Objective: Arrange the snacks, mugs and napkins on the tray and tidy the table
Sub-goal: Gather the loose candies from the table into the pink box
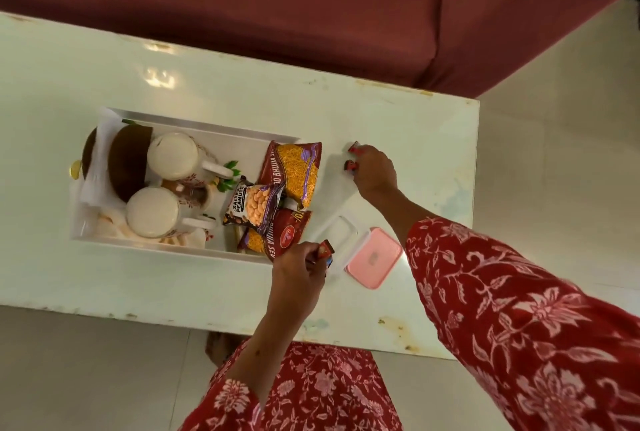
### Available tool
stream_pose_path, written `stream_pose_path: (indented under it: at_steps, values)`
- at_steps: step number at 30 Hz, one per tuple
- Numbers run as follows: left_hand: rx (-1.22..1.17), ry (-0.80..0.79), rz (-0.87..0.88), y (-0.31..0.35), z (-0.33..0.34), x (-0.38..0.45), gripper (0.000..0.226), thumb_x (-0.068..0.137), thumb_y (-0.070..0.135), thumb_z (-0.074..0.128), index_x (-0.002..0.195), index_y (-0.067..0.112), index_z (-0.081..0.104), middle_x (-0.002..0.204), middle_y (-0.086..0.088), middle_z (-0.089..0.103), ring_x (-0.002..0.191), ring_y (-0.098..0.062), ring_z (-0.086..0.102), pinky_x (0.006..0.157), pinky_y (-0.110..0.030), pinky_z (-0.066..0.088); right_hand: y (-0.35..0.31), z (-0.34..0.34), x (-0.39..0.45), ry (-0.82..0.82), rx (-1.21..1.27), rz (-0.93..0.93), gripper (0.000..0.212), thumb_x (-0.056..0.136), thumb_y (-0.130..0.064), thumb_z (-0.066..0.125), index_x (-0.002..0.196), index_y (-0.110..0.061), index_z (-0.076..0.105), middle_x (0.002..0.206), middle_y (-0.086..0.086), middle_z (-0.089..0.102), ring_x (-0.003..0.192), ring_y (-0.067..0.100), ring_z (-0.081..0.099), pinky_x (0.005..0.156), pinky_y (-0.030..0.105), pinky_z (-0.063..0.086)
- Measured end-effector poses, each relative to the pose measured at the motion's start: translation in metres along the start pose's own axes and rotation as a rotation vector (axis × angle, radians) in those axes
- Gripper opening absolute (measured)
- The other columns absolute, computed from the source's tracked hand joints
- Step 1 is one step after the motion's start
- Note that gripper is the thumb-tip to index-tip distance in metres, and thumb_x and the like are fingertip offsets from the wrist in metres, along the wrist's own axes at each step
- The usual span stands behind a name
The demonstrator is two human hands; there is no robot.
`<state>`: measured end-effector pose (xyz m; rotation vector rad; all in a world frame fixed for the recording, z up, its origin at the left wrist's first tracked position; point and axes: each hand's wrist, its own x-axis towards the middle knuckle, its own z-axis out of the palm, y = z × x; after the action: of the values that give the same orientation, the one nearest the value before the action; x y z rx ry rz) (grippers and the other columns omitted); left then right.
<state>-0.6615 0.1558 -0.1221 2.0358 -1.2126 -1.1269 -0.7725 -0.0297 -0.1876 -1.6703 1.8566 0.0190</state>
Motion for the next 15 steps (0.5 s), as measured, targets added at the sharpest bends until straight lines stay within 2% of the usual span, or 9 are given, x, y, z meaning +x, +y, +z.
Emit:
stream_pose_path:
  at_steps: [2, 5, 9, 12, 15]
  values:
    - [-0.001, -0.005, -0.004, 0.000, 0.001, -0.002, 0.015, 0.082, 0.011, 0.065, 0.093, 0.003, 0.068, 0.082, -0.009, 0.072, 0.071, -0.013, 0.064, 0.061, -0.007, 0.044, 0.007, -0.002, -0.009, 0.018, -0.129, -0.009, 0.020, 0.087, -0.009, 0.055, 0.106, -0.003, 0.060, 0.109, 0.019, 0.065, 0.103, 0.037, 0.059, 0.072, 0.033, 0.041]
    - [-0.020, -0.035, -0.047, 0.000, 0.002, -0.007, 0.015, 0.082, 0.015, 0.065, 0.092, 0.005, 0.067, 0.080, -0.008, 0.073, 0.071, -0.014, 0.066, 0.063, -0.013, 0.047, 0.020, -0.009, -0.022, 0.001, -0.225, -0.008, 0.018, 0.085, -0.006, 0.058, 0.100, 0.003, 0.062, 0.109, 0.021, 0.063, 0.102, 0.040, 0.059, 0.080, 0.038, 0.047]
    - [-0.030, -0.037, -0.077, 0.001, 0.001, -0.014, 0.014, 0.083, 0.018, 0.064, 0.089, 0.006, 0.068, 0.077, -0.006, 0.073, 0.068, -0.012, 0.066, 0.062, -0.012, 0.046, 0.045, -0.018, -0.035, -0.077, -0.279, 0.037, 0.008, 0.080, -0.004, 0.062, 0.088, -0.003, 0.063, 0.104, 0.019, 0.066, 0.098, 0.038, 0.062, 0.073, 0.035, 0.048]
    - [-0.042, -0.034, -0.098, 0.001, 0.001, -0.021, 0.013, 0.084, 0.019, 0.064, 0.086, 0.007, 0.067, 0.073, -0.004, 0.073, 0.062, -0.005, 0.063, 0.057, -0.004, 0.042, 0.064, -0.027, -0.046, -0.029, -0.177, 0.206, 0.020, 0.077, -0.010, 0.070, 0.093, 0.000, 0.063, 0.102, 0.019, 0.067, 0.097, 0.037, 0.063, 0.070, 0.035, 0.048]
    - [-0.048, -0.041, -0.133, 0.002, 0.002, -0.026, 0.012, 0.083, 0.017, 0.064, 0.089, 0.007, 0.067, 0.076, -0.003, 0.072, 0.064, -0.008, 0.063, 0.058, -0.005, 0.042, 0.068, -0.035, -0.066, 0.105, 0.054, 0.316, 0.018, 0.071, -0.013, 0.073, 0.083, -0.002, 0.066, 0.091, 0.019, 0.071, 0.089, 0.035, 0.065, 0.063, 0.029, 0.043]
